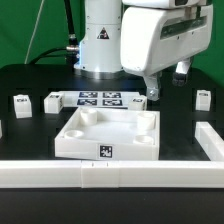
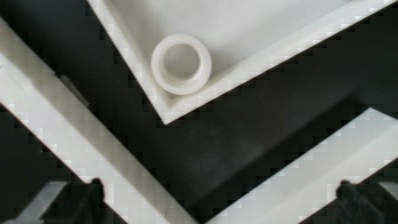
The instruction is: Assemble one leg
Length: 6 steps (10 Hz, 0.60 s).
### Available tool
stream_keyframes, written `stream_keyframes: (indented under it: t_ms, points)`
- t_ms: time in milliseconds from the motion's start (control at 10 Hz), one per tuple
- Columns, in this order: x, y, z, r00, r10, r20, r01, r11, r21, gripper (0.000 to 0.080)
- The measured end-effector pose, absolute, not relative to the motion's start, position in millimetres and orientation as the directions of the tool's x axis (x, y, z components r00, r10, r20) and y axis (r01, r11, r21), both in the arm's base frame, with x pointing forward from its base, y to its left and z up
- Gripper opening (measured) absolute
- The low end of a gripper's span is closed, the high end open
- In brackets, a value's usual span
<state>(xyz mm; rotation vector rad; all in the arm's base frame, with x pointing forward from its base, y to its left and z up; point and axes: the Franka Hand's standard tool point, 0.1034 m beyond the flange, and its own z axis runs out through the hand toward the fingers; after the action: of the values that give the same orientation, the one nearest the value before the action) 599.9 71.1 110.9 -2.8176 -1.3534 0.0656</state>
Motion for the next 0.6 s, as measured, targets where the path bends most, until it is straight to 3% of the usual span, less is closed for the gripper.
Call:
stream_keyframes:
  t_ms: [600]
  points:
    - [591.1, 68.9, 105.1, 0.583, 0.813, -0.015, 0.812, -0.583, -0.021, 0.0649]
